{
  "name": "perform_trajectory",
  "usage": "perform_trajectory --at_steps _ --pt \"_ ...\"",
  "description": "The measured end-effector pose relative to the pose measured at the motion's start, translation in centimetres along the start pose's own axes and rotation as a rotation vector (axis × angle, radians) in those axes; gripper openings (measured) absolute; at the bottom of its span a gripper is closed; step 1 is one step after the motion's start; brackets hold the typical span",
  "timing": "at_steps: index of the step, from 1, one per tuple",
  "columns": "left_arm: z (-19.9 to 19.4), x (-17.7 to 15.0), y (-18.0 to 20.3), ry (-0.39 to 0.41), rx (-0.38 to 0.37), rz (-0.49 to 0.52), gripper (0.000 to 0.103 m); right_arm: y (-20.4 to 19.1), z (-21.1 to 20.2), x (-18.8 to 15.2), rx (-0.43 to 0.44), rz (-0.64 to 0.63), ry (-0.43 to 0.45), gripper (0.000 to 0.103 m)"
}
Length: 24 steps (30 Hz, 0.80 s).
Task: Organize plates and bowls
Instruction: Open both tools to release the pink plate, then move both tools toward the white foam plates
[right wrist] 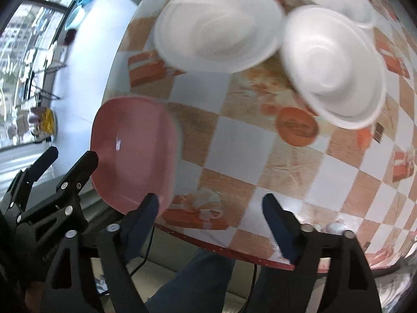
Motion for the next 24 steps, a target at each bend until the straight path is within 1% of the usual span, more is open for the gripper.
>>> perform_trajectory --at_steps 2,3,4,5,8,13,16,19,21,24 --pt "0.0 0.3 1.2 -0.006 -0.022 0.015 0.089 1.6 -0.6 -0.4 -0.006 0.028 0.015 0.088" --pt "0.1 0.4 1.8 -0.013 -0.041 0.017 0.089 2.2 -0.9 -0.6 -0.008 0.041 0.021 0.088" --pt "0.3 0.5 2.7 -0.028 -0.076 0.016 0.089 2.9 -1.2 -0.9 -0.010 0.057 0.025 0.088" --pt "0.4 0.6 3.3 -0.035 -0.088 0.018 0.089 3.7 -1.5 -1.1 -0.012 0.077 0.031 0.088" --pt "0.3 0.9 5.8 -0.035 -0.096 0.066 0.089 5.9 -2.0 -1.4 -0.018 0.143 0.041 0.088" --pt "-0.3 2.4 9.7 -0.039 -0.115 0.149 0.089 9.8 -2.2 -1.9 -0.025 0.243 0.045 0.088" --pt "-0.5 3.3 11.8 -0.043 -0.130 0.172 0.089 11.3 -2.5 -1.7 -0.031 0.279 0.049 0.088" --pt "-0.1 3.8 13.5 -0.079 -0.151 0.147 0.089 13.5 -2.9 -1.1 -0.046 0.303 0.067 0.088" --pt "0.7 4.1 14.5 -0.124 -0.161 0.098 0.089 14.6 -3.5 -0.5 -0.058 0.314 0.083 0.088" --pt "1.5 4.6 16.0 -0.150 -0.215 -0.005 0.089 16.3 -4.2 1.0 -0.084 0.318 0.108 0.088"
Point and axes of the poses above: each gripper's, at about its wrist camera, not at the fingertips, and z roughly the way its jaws point, y to its right, x to its top, the point moved 5 cm from there along z, roughly the way its jaws point, and after that the axes turned 4 degrees about -x, right-handed, at the moved point
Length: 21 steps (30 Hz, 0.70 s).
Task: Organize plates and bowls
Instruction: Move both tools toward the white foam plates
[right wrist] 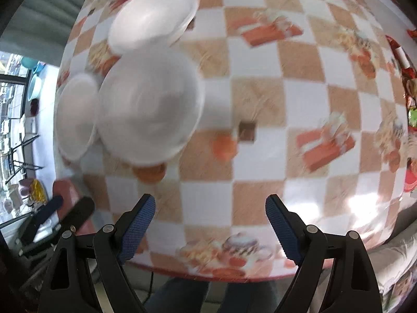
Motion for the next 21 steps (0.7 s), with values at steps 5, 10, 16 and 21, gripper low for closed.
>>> perform_trajectory --at_steps 5,10,16,21 --pt "1.4 1.0 1.1 0.007 -0.010 -0.127 0.089 0.3 -0.1 3.8 -0.028 -0.034 0.041 0.088" --pt "3.4 1.6 0.9 0.003 0.023 -0.257 0.089 -0.9 1.1 6.9 -0.034 -0.092 0.039 0.088" --pt "5.4 2.2 0.1 0.003 0.034 -0.399 0.089 -2.8 3.5 9.5 -0.056 -0.171 0.008 0.088" --pt "6.5 3.0 0.0 0.004 0.028 -0.450 0.089 -4.6 5.1 10.7 -0.046 -0.221 -0.015 0.088"
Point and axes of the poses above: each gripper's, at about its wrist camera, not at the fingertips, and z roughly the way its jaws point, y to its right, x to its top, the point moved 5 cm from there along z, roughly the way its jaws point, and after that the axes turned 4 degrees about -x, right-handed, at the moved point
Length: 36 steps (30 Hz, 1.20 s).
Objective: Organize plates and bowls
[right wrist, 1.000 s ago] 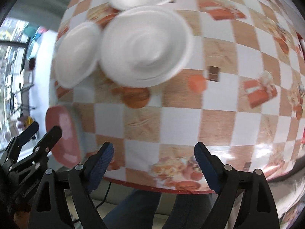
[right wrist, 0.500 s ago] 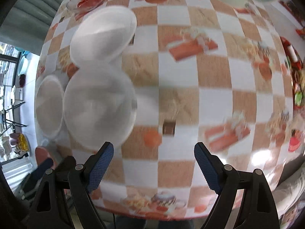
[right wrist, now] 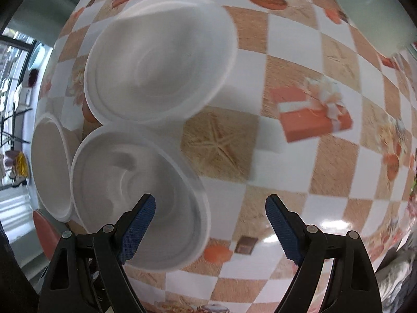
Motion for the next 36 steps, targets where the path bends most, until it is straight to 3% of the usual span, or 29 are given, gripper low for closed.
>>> perform_trajectory --at_steps 5,7,9,11,13,14,19,23,36 --pt "0.6 0.8 1.4 0.018 0.001 0.033 0.084 -0.6 1.3 0.8 0.014 -0.010 -0.022 0.087" --pt "1.0 0.7 1.8 0.015 0.000 0.047 0.078 -0.5 1.7 0.9 0.030 0.010 -0.040 0.073" --pt "1.3 0.7 2.2 0.015 0.006 0.078 0.068 -0.3 1.6 0.8 0.021 0.017 -0.037 0.051" --pt "1.7 0.7 2.6 0.002 0.015 0.112 0.052 -0.1 1.5 0.6 0.028 0.000 -0.040 0.035" --pt "1.7 0.6 3.0 0.008 0.023 0.154 0.044 -0.1 1.6 -0.2 0.067 0.005 -0.056 0.026" --pt "1.7 0.5 3.4 0.012 0.014 0.191 0.038 0.1 1.7 -0.7 0.076 0.016 -0.063 0.025" --pt "1.8 -0.7 5.1 -0.006 0.020 0.349 0.031 0.8 2.0 -4.1 0.098 0.036 -0.079 0.024" --pt "2.0 -3.3 5.9 -0.030 0.035 0.487 0.030 1.8 2.2 -7.0 0.090 0.047 -0.095 0.024" --pt "1.8 -12.7 3.7 -0.127 0.072 0.759 0.030 3.1 3.9 -18.8 0.131 0.128 -0.180 0.024"
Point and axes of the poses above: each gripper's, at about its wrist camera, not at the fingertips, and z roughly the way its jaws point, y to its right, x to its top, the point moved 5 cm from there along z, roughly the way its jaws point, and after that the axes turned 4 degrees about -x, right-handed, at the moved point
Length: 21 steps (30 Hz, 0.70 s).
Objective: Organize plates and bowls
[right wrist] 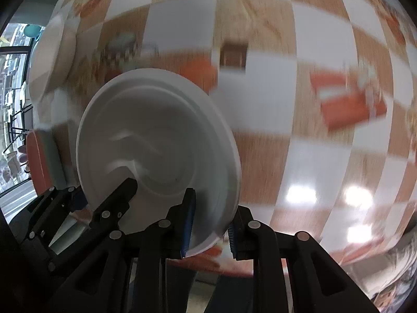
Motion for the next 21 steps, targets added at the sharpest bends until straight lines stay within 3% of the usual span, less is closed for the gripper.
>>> perform_trajectory --at_steps 7,9,10,11,13,14,21 --pt "0.4 -3.0 1.6 -0.015 0.001 0.053 0.034 -0.2 1.0 -1.1 0.011 0.007 -0.007 0.024" --pt "0.1 -3.6 1.6 -0.015 0.007 0.063 0.042 0.3 1.0 -1.5 0.006 -0.003 0.002 0.024" --pt "-0.3 -3.6 1.7 0.000 0.018 0.068 0.056 0.4 1.4 -2.0 0.010 -0.003 0.008 0.024" --pt "-0.9 -4.0 1.2 0.022 0.028 0.070 0.072 -0.4 1.2 -0.3 0.017 0.001 0.014 0.026" --pt "-1.7 -4.7 1.3 0.069 0.040 0.069 0.079 0.4 0.0 -0.2 0.026 0.024 0.040 0.056" --pt "-2.3 -4.7 1.2 0.088 0.034 0.068 0.079 1.0 -0.8 0.0 0.031 0.034 0.068 0.079" --pt "-6.3 -3.9 -1.5 0.151 0.034 0.001 0.080 4.5 -5.4 2.7 -0.008 0.072 0.168 0.081"
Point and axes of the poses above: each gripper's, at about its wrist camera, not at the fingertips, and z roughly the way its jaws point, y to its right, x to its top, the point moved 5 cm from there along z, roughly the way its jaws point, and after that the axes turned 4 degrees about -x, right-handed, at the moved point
